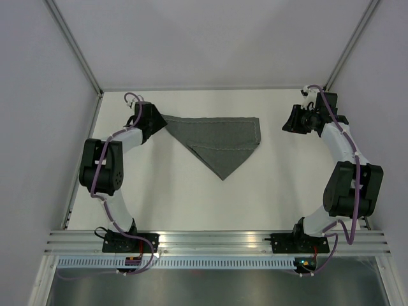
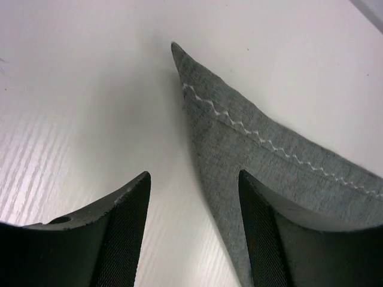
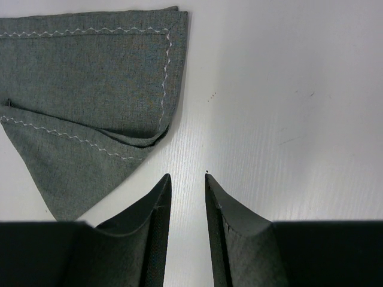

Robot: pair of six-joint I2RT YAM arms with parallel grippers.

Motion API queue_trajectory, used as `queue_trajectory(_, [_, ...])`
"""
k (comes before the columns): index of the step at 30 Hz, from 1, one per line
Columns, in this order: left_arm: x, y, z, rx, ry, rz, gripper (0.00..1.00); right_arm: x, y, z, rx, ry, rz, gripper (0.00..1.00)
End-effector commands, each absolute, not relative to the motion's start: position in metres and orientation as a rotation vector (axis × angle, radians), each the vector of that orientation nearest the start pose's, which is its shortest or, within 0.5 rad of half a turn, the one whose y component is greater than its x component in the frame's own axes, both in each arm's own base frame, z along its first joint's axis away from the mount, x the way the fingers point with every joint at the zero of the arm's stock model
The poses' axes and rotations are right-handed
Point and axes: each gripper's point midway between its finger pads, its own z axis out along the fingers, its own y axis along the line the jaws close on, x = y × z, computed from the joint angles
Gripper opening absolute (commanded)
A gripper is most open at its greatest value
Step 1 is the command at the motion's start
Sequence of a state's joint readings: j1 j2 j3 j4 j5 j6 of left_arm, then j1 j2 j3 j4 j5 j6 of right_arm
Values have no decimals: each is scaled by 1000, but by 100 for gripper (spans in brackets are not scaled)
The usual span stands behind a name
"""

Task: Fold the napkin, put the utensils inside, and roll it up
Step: Fold the napkin

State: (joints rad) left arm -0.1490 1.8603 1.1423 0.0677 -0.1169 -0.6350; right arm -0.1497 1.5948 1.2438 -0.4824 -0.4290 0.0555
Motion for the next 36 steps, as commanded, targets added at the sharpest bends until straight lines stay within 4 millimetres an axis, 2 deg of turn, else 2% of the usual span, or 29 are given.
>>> queue_trajectory(1, [516,-84,78,-656,2114,-465,65,411,19,149,32,2356,481,35])
queue_trajectory(2, [523,-83,82,-656,2101,-496,65,412,18,150,29,2353,479,35])
queue_trajectory(3, [525,-82,73,-667,2116,-497,65,412,19,149,29,2355,479,35])
queue_trajectory(11, [547,-65,62,-771,2084,-546,64,411,19,147,27,2359,478,35])
queue_trajectory(21, [558,-58,44,-833,2082,-556,59,411,21,148,19,2360,490,35])
queue_trajectory(23, [561,-58,46,-836,2073,-564,59,411,21,147,17,2360,493,35])
queue_trajectory(33, [567,-62,34,-867,2076,-599,43,412,21,148,15,2357,493,34])
queue_trajectory(36, [568,-64,33,-862,2076,-613,34,412,21,148,20,2356,495,34])
